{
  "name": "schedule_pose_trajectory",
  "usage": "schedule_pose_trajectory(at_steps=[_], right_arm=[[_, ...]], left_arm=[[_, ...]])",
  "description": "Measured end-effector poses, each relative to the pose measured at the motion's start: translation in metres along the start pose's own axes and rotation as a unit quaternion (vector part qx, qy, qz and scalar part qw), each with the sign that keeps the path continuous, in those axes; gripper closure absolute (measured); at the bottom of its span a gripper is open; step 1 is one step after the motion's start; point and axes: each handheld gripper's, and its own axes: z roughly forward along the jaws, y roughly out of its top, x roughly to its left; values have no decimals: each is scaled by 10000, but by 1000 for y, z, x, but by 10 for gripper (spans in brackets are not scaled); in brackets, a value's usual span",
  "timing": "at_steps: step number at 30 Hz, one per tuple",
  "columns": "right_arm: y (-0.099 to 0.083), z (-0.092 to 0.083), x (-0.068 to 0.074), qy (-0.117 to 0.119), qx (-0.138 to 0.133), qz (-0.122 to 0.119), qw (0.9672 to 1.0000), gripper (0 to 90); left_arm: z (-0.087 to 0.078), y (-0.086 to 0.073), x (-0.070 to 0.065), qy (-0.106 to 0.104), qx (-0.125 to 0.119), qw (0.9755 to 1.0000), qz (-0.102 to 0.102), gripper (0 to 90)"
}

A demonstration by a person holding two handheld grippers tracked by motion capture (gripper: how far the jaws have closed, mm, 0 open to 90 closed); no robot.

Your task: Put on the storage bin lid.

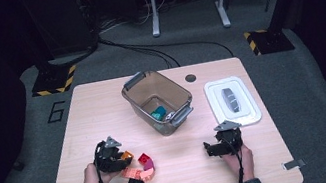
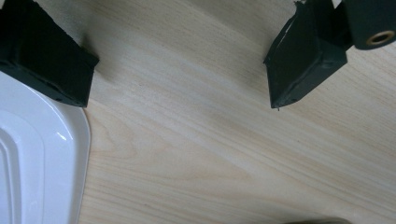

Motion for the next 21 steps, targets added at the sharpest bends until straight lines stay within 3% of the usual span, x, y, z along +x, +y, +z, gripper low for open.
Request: schedule_pose_trajectory(at_steps=[21], right_arm=[[0,0,0,-2,-3,-10,10000,65]], left_arm=[[-26,23,8,34,-201,9996,205,588]])
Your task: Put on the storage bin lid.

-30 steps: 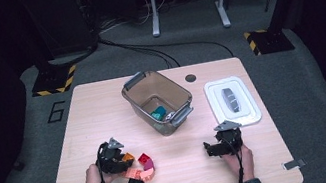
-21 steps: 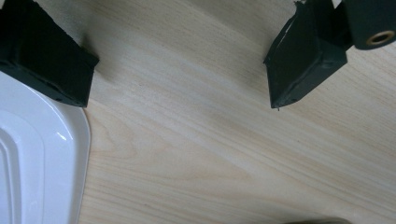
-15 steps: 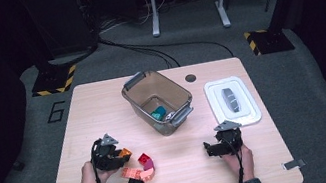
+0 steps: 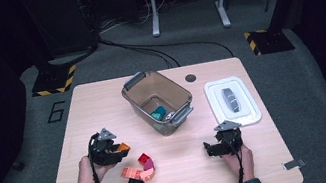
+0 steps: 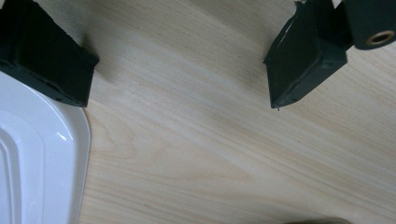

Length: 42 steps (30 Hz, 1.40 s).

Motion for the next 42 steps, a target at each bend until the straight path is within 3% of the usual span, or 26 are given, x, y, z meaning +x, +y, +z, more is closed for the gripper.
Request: schedule_pose_trajectory(at_steps=[24,42], right_arm=[[0,0,0,2,2,9,10000,65],[0,0,0,3,-3,-6,10000,65]], left_arm=[[-23,33,8,45,-140,9998,157,587],[-36,67,11,97,-321,9991,260,587]])
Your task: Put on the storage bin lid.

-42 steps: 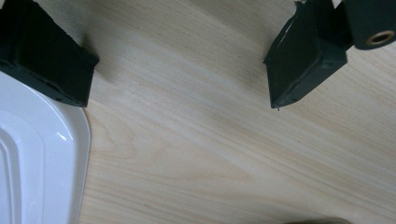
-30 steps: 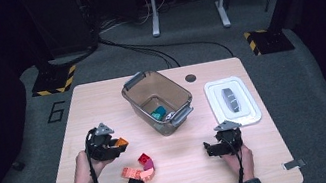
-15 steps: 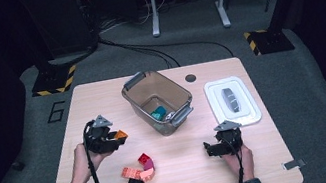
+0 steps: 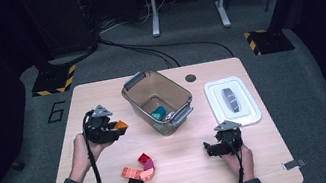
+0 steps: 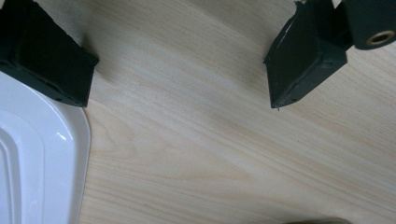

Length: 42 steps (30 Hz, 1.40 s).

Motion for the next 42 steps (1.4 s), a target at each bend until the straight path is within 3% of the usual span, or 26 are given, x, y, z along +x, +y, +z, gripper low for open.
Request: schedule_pose_trajectory(at_steps=[19,37,42], right_arm=[[0,0,0,3,8,19,10000,65],[0,0,0,5,9,14,10000,65],[0,0,0,6,7,9,10000,65]], left_arm=[[-2,39,-3,17,-157,9998,130,587],[4,77,-8,-137,-325,9993,127,586],[8,87,-13,-141,-327,9992,207,586]])
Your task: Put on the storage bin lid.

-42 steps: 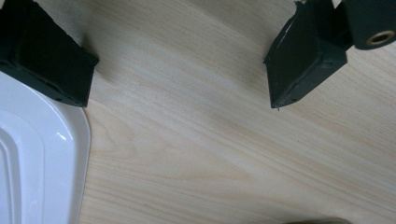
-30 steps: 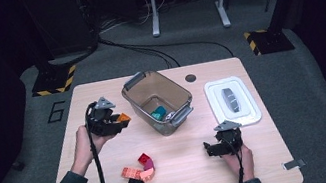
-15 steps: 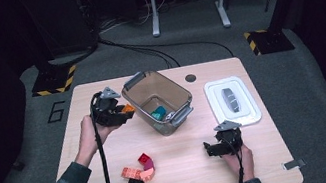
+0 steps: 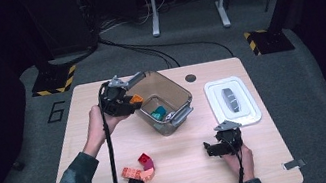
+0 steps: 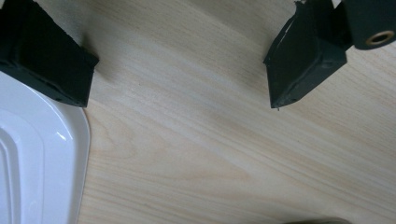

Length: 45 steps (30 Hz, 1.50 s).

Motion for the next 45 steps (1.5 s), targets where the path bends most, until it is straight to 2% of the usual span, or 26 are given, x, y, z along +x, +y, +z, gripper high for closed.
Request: schedule_pose_trajectory(at_steps=[1,6,13,16,30,40,43,45], right_arm=[[0,0,0,1,0,1,10000,65],[0,0,0,1,1,2,10000,65],[0,0,0,3,0,2,10000,66],[0,0,0,2,0,0,10000,66],[0,0,0,7,0,-1,10000,66],[0,0,0,18,0,-5,10000,66],[0,0,0,18,0,-5,10000,66],[0,0,0,11,4,-3,10000,66]], left_arm=[[5,5,-3,-56,12,10000,22,586],[18,13,-10,-170,92,9998,33,586],[35,15,-17,-383,212,9990,-21,584],[44,14,-21,-443,361,9984,-15,583],[63,14,-35,-605,714,9955,146,579],[71,14,-40,-681,941,9929,256,572],[71,14,-41,-705,961,9925,270,539],[71,15,-42,-657,965,9928,259,472]])
